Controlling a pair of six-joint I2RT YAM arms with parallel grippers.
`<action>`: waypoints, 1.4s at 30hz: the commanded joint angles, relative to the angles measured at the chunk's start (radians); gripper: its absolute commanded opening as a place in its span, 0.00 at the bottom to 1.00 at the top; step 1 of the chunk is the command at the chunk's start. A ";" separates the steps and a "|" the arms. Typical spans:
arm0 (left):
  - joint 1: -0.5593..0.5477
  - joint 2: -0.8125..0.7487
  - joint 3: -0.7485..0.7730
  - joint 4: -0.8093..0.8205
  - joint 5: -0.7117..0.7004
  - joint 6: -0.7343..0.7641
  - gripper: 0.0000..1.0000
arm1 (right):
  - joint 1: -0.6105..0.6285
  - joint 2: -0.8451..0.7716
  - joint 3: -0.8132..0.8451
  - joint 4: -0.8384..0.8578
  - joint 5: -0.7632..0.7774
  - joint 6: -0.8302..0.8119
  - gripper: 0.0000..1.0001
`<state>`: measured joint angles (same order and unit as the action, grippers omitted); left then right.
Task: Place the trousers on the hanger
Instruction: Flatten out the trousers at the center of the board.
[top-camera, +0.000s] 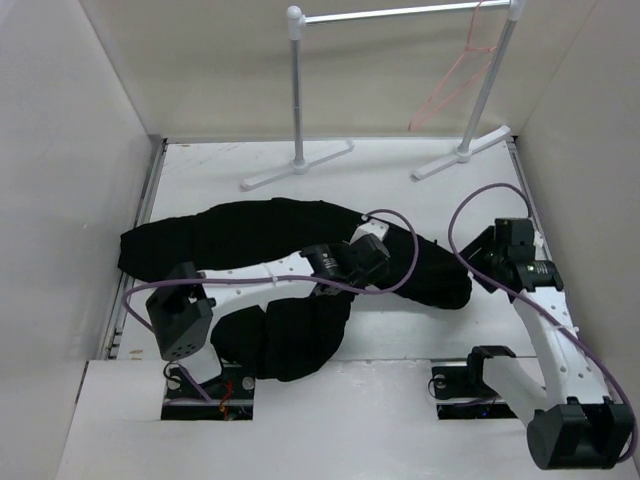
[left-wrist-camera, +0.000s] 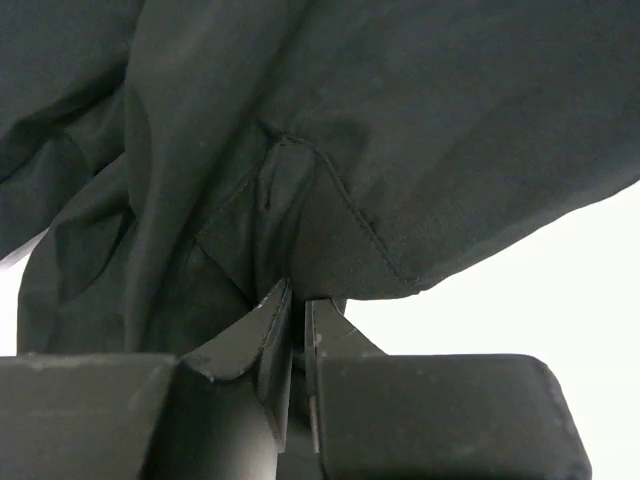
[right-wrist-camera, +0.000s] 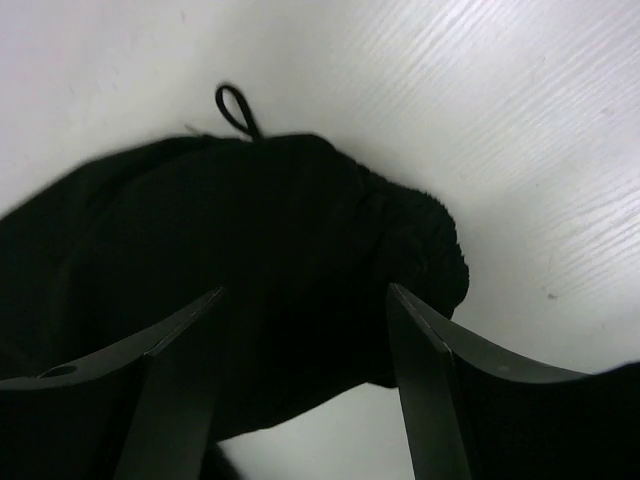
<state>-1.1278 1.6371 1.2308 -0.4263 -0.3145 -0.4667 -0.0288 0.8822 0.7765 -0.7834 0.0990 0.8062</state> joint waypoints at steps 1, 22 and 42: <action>0.007 -0.032 -0.037 -0.012 0.006 -0.029 0.04 | 0.069 -0.031 -0.035 -0.080 0.051 0.023 0.69; 0.283 -0.197 0.226 -0.068 0.160 -0.035 0.03 | 0.189 0.306 0.626 0.057 0.112 -0.048 0.00; 0.116 -0.278 -0.195 -0.097 0.379 -0.081 0.13 | 0.208 -0.249 -0.162 -0.201 -0.045 0.189 0.43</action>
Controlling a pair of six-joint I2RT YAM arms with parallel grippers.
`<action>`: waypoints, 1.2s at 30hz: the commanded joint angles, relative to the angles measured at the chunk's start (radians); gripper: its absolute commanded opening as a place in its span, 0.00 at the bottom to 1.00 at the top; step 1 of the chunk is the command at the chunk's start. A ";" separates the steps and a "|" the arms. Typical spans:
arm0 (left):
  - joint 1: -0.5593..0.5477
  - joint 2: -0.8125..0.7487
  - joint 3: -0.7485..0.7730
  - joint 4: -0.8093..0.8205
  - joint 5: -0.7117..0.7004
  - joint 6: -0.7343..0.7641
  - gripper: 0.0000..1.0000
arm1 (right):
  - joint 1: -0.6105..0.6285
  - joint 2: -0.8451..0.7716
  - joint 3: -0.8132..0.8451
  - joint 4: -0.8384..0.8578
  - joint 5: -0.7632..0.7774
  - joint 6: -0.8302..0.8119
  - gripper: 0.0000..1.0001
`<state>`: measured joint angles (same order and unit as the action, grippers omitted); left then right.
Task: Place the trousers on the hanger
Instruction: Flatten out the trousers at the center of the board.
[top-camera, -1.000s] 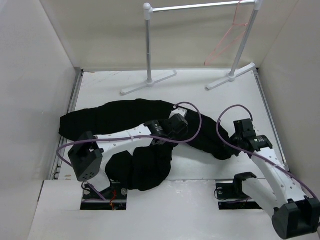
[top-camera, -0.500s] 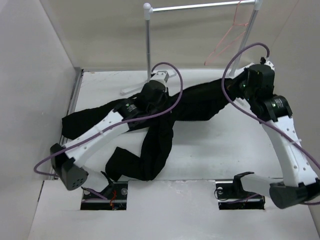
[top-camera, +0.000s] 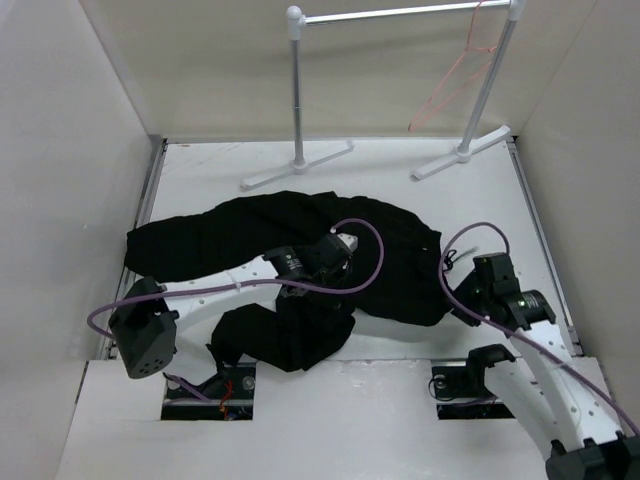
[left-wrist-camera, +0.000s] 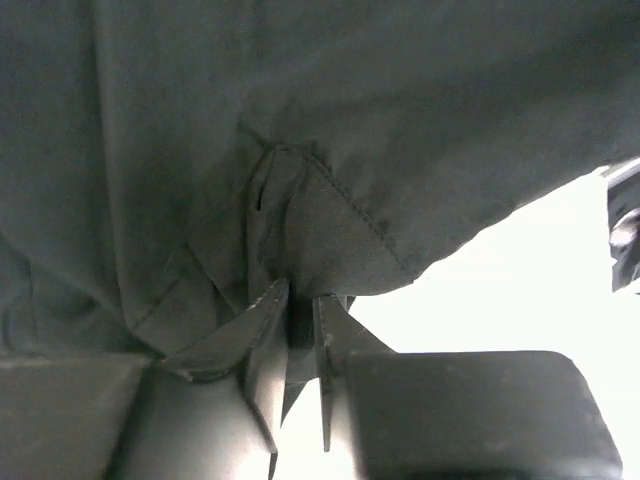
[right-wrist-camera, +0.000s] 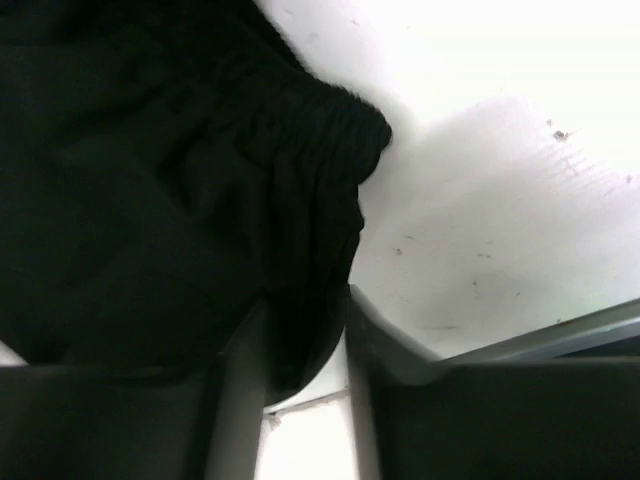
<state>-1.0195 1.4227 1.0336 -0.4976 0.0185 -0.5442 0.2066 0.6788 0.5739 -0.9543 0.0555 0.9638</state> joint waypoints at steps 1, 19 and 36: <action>0.008 -0.064 -0.001 -0.035 0.069 0.000 0.17 | -0.048 -0.027 0.061 -0.023 0.013 0.018 0.55; 0.034 -0.094 -0.104 -0.168 0.003 -0.007 0.12 | -0.187 0.804 0.434 0.675 -0.045 -0.264 0.45; 0.020 -0.097 -0.167 -0.090 0.005 -0.053 0.12 | -0.166 0.973 0.441 0.620 -0.066 -0.215 0.18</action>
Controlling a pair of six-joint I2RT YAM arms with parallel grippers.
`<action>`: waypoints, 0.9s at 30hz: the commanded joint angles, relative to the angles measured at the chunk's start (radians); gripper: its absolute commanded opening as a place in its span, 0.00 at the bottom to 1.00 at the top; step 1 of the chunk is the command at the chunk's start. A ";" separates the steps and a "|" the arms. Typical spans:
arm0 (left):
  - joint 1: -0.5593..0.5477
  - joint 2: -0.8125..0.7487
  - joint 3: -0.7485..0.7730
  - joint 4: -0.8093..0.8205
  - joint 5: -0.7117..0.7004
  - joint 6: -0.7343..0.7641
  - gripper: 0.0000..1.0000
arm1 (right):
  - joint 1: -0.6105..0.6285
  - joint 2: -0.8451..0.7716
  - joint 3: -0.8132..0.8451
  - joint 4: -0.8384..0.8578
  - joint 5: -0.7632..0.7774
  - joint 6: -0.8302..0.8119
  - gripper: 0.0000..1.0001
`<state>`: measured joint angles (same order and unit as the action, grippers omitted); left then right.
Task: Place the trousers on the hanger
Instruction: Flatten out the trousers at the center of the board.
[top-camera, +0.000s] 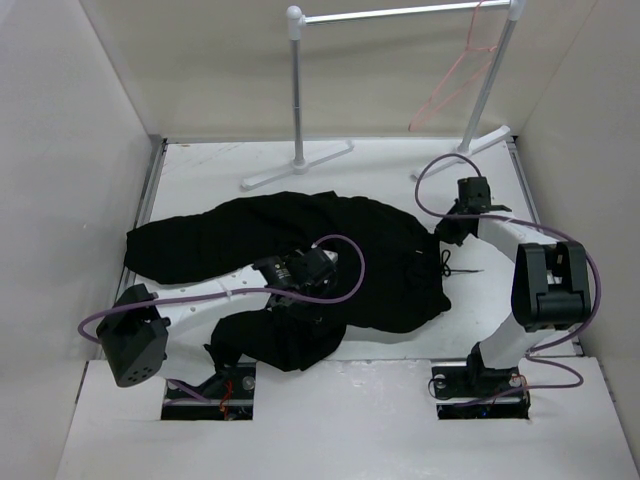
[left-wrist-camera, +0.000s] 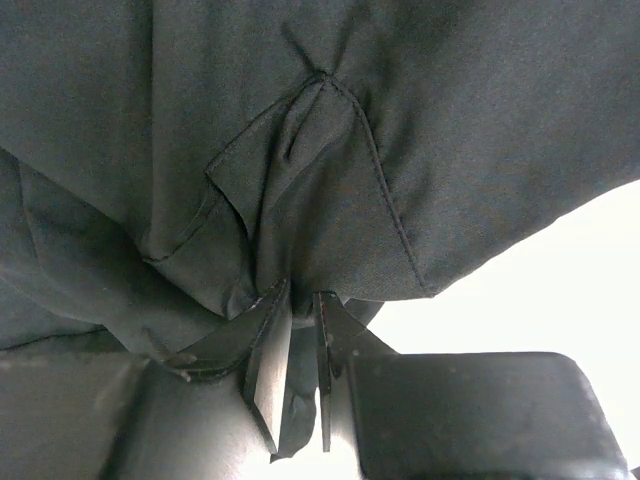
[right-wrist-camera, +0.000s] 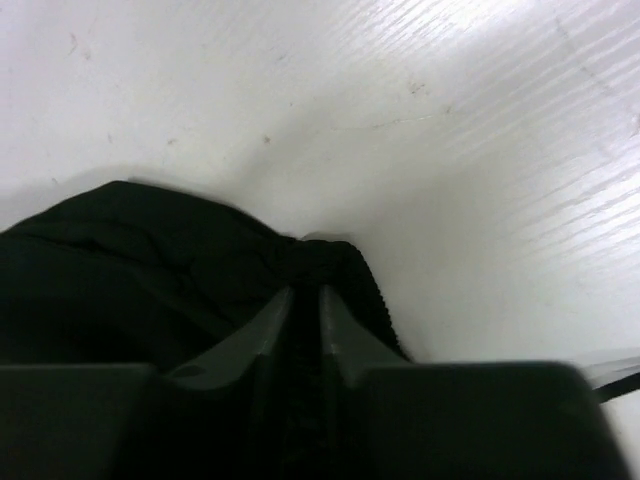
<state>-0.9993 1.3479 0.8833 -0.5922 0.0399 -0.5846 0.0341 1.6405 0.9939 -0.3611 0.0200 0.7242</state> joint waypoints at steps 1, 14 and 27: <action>0.001 -0.021 -0.017 0.008 -0.018 -0.012 0.12 | -0.001 0.015 0.029 0.043 -0.052 0.040 0.12; -0.025 0.117 0.130 0.130 -0.028 -0.047 0.12 | -0.201 0.149 0.376 0.017 -0.025 0.090 0.00; -0.034 0.027 0.246 0.085 -0.170 -0.109 0.54 | -0.176 0.078 0.413 0.022 0.158 0.095 0.70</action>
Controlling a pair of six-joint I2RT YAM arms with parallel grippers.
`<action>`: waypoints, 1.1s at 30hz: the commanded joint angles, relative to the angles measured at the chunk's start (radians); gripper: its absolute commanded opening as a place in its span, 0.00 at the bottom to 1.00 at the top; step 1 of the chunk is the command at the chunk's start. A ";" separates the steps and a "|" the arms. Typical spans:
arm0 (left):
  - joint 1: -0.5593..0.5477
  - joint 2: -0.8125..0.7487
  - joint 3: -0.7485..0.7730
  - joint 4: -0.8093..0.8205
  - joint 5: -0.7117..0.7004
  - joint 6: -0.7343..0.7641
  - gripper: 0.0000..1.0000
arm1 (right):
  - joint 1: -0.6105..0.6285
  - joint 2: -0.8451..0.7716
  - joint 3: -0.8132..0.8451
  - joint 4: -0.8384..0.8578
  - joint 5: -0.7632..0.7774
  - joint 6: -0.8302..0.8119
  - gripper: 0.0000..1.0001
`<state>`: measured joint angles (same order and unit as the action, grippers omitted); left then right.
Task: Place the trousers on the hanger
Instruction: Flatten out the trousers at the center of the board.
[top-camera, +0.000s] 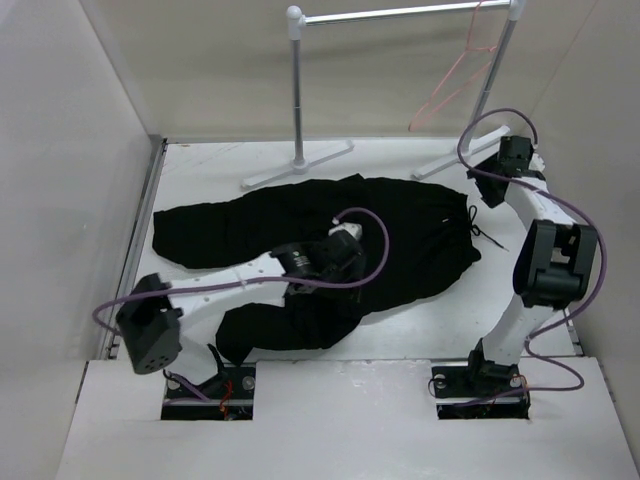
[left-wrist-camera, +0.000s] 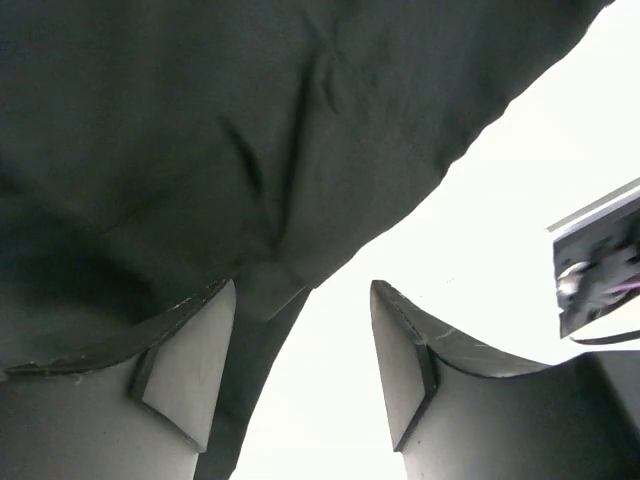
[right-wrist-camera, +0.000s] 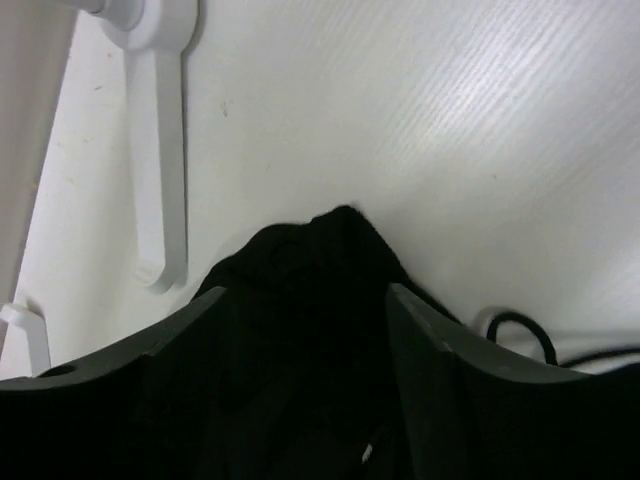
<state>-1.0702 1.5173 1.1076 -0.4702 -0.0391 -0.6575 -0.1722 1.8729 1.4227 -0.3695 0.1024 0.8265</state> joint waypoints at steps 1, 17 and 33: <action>0.066 -0.191 0.005 -0.047 -0.114 -0.054 0.54 | 0.049 -0.205 -0.052 0.033 0.083 -0.007 0.71; 1.209 -0.332 -0.267 0.060 -0.134 -0.284 0.54 | 0.429 -0.831 -0.731 -0.032 -0.024 0.045 0.50; 1.488 0.116 -0.255 0.347 0.019 -0.281 0.37 | 0.527 -0.943 -0.832 -0.062 -0.076 0.060 0.64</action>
<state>0.4084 1.5749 0.8341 -0.1616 -0.0414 -0.9405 0.3462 0.9543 0.5915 -0.4419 0.0383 0.8928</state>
